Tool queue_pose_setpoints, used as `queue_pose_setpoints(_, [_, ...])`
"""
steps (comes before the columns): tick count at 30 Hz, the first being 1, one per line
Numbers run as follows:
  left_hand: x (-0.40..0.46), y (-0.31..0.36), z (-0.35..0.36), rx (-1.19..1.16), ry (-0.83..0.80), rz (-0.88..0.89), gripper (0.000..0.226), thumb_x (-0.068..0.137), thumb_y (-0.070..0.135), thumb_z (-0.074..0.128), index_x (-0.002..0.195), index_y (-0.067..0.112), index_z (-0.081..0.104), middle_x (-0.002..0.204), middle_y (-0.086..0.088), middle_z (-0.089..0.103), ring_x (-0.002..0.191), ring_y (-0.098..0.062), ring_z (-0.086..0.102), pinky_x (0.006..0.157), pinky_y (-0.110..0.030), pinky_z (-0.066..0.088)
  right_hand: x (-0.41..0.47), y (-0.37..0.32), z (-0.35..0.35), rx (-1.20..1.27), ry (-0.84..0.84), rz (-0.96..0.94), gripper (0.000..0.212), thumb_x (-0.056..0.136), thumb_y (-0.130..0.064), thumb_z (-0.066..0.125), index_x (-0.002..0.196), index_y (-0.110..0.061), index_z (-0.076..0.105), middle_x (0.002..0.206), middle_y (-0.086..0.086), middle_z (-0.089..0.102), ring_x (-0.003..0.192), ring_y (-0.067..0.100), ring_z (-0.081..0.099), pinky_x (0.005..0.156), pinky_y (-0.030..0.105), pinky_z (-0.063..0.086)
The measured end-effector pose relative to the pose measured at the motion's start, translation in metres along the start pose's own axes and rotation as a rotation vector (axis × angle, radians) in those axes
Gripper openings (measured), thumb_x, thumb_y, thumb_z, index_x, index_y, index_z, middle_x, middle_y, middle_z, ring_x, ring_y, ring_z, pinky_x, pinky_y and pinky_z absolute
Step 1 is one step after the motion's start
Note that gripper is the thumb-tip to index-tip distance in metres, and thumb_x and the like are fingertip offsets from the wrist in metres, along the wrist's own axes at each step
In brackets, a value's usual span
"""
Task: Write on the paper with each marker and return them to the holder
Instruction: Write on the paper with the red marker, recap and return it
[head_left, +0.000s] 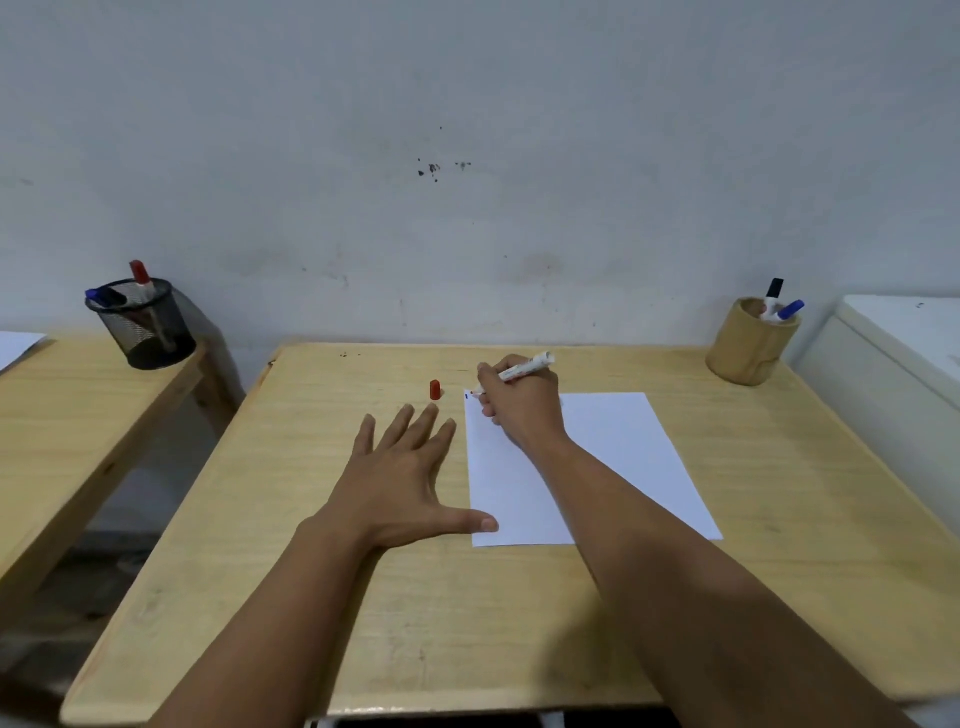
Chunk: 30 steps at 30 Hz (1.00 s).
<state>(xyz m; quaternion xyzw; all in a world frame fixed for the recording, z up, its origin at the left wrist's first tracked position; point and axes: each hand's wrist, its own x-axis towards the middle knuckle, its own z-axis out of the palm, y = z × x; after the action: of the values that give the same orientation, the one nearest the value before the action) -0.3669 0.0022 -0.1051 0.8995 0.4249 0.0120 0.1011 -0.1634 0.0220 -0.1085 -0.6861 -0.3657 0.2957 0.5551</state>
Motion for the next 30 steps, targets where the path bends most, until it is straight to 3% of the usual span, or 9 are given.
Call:
queue_pose_setpoints(4, [0.0006, -0.0015, 0.0002, 0.003, -0.023, 0.002, 0.137, 0.054, 0.109, 0.032, 0.165, 0.033, 0.003, 0.172, 0.009, -0.012, 0.157, -0.014, -0.019, 0.125, -0.058, -0.010, 0.0036, 0.0065, 0.0005, 0.005, -0.012, -0.017, 0.029, 0.090, -0.029, 0.072, 0.069, -0.009, 0.066, 0.071, 0.011, 0.079, 0.057, 0.018, 0.074, 0.062, 0.037, 0.061])
queue_pose_setpoints(8, [0.0006, -0.0020, 0.0009, -0.004, -0.031, -0.006, 0.138, 0.053, 0.110, 0.031, 0.165, 0.033, 0.002, 0.171, 0.009, -0.014, 0.157, -0.016, -0.021, 0.125, -0.058, -0.011, 0.0048, 0.0080, 0.0022, 0.029, -0.029, -0.018, 0.029, 0.088, -0.025, 0.073, 0.075, 0.000, 0.066, 0.072, 0.012, 0.079, 0.057, 0.019, 0.071, 0.060, 0.033, 0.057])
queue_pose_setpoints(13, [0.0000, -0.0016, 0.0000, -0.004, -0.034, -0.005, 0.137, 0.055, 0.109, 0.033, 0.165, 0.033, 0.001, 0.171, 0.010, -0.015, 0.157, -0.016, -0.021, 0.125, -0.058, -0.010, 0.0054, 0.0091, 0.0028, -0.015, -0.052, -0.043, 0.027, 0.086, -0.030, 0.073, 0.070, -0.008, 0.069, 0.070, 0.007, 0.078, 0.057, 0.018, 0.071, 0.061, 0.034, 0.057])
queue_pose_setpoints(20, [-0.0005, -0.0014, 0.0017, -0.016, -0.015, -0.008, 0.138, 0.054, 0.109, 0.034, 0.165, 0.032, 0.004, 0.171, 0.010, -0.012, 0.157, -0.015, -0.020, 0.125, -0.057, -0.010, 0.0051, 0.0082, 0.0037, -0.115, -0.074, -0.077, 0.029, 0.079, -0.043, 0.071, 0.069, -0.016, 0.069, 0.068, 0.007, 0.077, 0.064, 0.032, 0.076, 0.066, 0.053, 0.064])
queue_pose_setpoints(23, [-0.0002, -0.0018, 0.0021, -0.008, -0.012, -0.005, 0.138, 0.054, 0.109, 0.033, 0.165, 0.033, 0.003, 0.171, 0.010, -0.012, 0.157, -0.015, -0.020, 0.125, -0.057, -0.009, 0.0053, 0.0084, 0.0040, -0.133, -0.077, -0.087, 0.028, 0.079, -0.043, 0.071, 0.066, -0.019, 0.068, 0.068, 0.007, 0.076, 0.060, 0.024, 0.074, 0.065, 0.051, 0.064])
queue_pose_setpoints(28, [-0.0016, -0.0003, 0.0007, -0.018, -0.003, -0.001, 0.138, 0.054, 0.109, 0.034, 0.165, 0.033, 0.004, 0.171, 0.010, -0.012, 0.157, -0.015, -0.020, 0.126, -0.057, -0.009, 0.0055, 0.0075, 0.0043, -0.115, -0.078, -0.066, 0.026, 0.077, -0.037, 0.068, 0.056, -0.022, 0.062, 0.061, 0.004, 0.073, 0.065, 0.037, 0.074, 0.064, 0.051, 0.062])
queue_pose_setpoints(30, [-0.0043, 0.0018, -0.0030, -0.045, -0.006, -0.002, 0.135, 0.055, 0.108, 0.036, 0.164, 0.034, 0.011, 0.172, 0.011, -0.006, 0.158, -0.014, -0.015, 0.126, -0.055, -0.008, 0.0055, 0.0067, 0.0032, -0.055, -0.075, -0.048, 0.028, 0.081, -0.034, 0.071, 0.059, -0.018, 0.063, 0.063, 0.006, 0.074, 0.058, 0.028, 0.071, 0.063, 0.045, 0.060])
